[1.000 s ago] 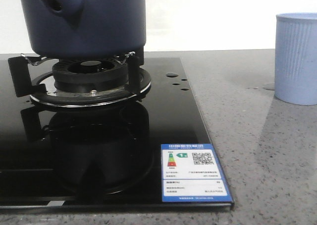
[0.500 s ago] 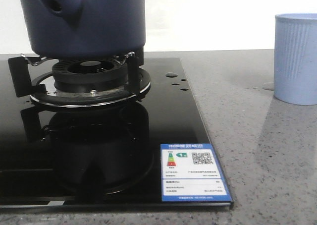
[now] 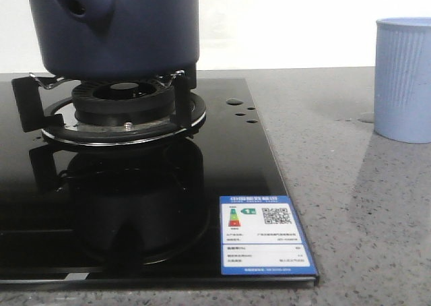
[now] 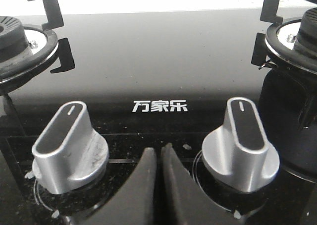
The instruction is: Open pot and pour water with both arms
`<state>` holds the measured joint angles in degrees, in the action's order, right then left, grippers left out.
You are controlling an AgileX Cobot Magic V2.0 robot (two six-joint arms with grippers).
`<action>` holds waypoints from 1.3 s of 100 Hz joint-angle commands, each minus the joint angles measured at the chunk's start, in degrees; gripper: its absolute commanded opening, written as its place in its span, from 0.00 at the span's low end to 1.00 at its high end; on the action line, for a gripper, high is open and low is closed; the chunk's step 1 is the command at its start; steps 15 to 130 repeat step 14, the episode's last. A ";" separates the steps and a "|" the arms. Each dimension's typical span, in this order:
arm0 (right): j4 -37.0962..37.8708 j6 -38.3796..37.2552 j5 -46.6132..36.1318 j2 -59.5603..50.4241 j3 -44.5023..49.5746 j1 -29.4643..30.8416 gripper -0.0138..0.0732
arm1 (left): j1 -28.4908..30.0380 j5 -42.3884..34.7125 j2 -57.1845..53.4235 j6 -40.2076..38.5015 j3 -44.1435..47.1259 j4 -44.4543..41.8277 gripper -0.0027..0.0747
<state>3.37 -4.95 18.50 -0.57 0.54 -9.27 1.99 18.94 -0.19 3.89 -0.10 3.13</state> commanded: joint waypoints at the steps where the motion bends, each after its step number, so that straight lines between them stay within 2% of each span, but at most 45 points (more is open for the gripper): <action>1: -0.16 0.11 -1.15 -0.97 0.73 0.36 0.09 | 0.25 -2.50 -1.38 -0.58 1.86 0.11 0.01; 130: -0.16 0.11 -1.15 -0.97 0.73 0.36 0.09 | 0.25 -2.50 -1.38 -0.58 1.86 0.11 0.01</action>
